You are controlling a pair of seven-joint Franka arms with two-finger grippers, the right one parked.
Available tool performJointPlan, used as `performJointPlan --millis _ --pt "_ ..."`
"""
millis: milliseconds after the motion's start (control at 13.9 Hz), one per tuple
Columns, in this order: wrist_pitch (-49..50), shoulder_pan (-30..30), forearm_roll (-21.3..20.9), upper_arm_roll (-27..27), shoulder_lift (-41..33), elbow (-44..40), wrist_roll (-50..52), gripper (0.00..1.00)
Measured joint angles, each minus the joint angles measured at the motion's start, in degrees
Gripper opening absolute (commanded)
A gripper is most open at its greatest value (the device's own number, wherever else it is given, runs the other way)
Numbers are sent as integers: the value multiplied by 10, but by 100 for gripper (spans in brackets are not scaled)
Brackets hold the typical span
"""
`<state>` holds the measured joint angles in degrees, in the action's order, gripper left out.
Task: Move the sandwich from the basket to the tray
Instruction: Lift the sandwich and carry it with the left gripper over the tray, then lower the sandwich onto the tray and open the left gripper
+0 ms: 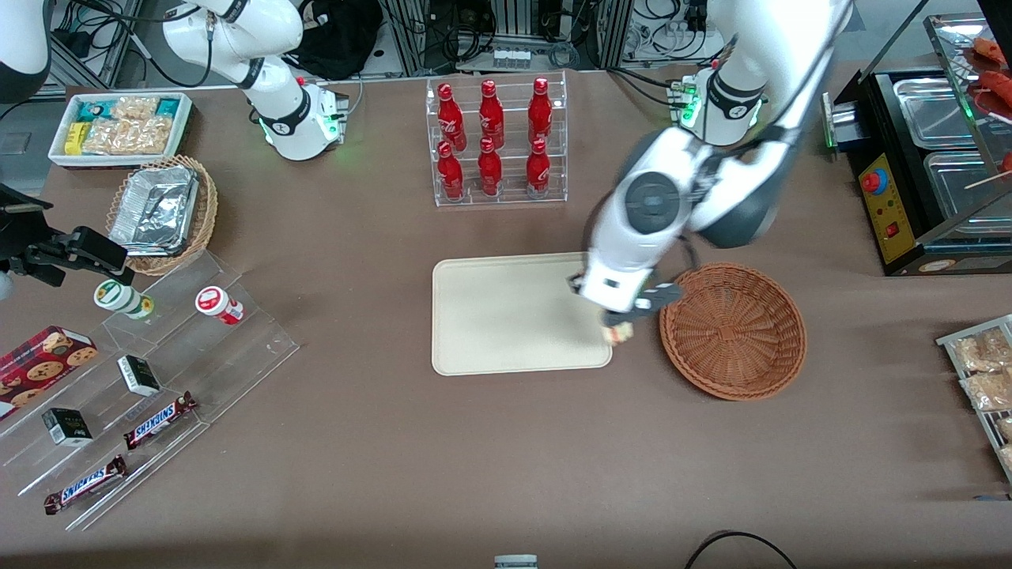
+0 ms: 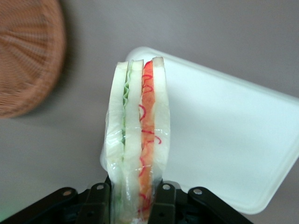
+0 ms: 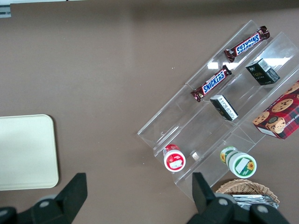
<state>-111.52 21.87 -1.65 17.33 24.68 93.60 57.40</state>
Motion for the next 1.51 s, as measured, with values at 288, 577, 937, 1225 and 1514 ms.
performJointPlan --millis 288,577,937,1225,1514 --pt "-24 55 -36 -1 77 -46 1 32" --pt "-77 76 -69 -1 126 -53 -1 34" --pt "-119 99 -83 -1 157 -54 -2 33" --pt "-121 111 -89 -1 161 -55 -2 35" --pt "-121 117 -91 -1 166 -54 -3 100"
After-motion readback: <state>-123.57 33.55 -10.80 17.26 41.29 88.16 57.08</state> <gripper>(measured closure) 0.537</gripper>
